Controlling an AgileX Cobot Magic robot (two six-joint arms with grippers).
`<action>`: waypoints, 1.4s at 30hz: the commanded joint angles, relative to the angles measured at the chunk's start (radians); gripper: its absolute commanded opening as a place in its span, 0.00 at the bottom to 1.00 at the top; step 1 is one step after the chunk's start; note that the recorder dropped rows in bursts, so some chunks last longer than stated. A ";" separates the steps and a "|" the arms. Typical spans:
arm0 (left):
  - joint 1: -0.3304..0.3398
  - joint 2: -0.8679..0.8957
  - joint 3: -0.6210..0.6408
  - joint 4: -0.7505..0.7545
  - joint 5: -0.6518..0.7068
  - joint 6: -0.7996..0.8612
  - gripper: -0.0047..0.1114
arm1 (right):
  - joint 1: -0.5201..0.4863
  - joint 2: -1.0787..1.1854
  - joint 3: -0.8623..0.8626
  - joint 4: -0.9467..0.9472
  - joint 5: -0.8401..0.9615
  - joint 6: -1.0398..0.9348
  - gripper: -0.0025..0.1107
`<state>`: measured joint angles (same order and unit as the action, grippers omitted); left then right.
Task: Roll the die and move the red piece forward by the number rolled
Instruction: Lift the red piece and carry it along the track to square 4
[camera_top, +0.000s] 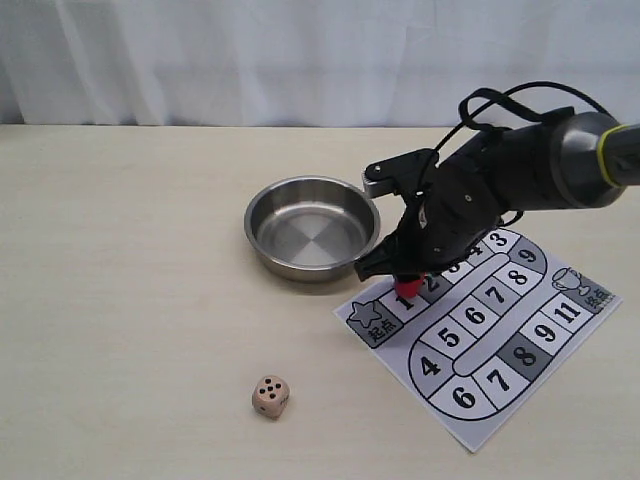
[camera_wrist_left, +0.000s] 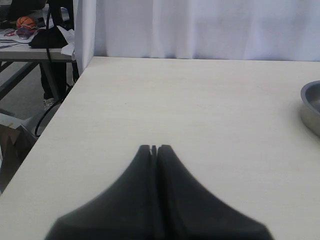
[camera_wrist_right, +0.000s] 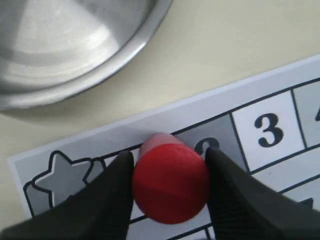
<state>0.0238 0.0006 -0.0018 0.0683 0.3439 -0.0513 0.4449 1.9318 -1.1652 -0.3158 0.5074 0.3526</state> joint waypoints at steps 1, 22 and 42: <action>0.000 -0.001 0.002 -0.001 -0.012 -0.006 0.04 | -0.042 -0.016 -0.027 -0.014 0.036 -0.008 0.06; 0.000 -0.001 0.002 -0.001 -0.012 -0.006 0.04 | -0.084 0.025 -0.051 0.006 0.037 -0.049 0.06; 0.000 -0.001 0.002 -0.001 -0.012 -0.006 0.04 | -0.189 0.056 -0.054 0.067 -0.030 -0.046 0.06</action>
<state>0.0238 0.0006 -0.0018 0.0683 0.3439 -0.0513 0.2603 1.9642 -1.2246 -0.2558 0.4965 0.3139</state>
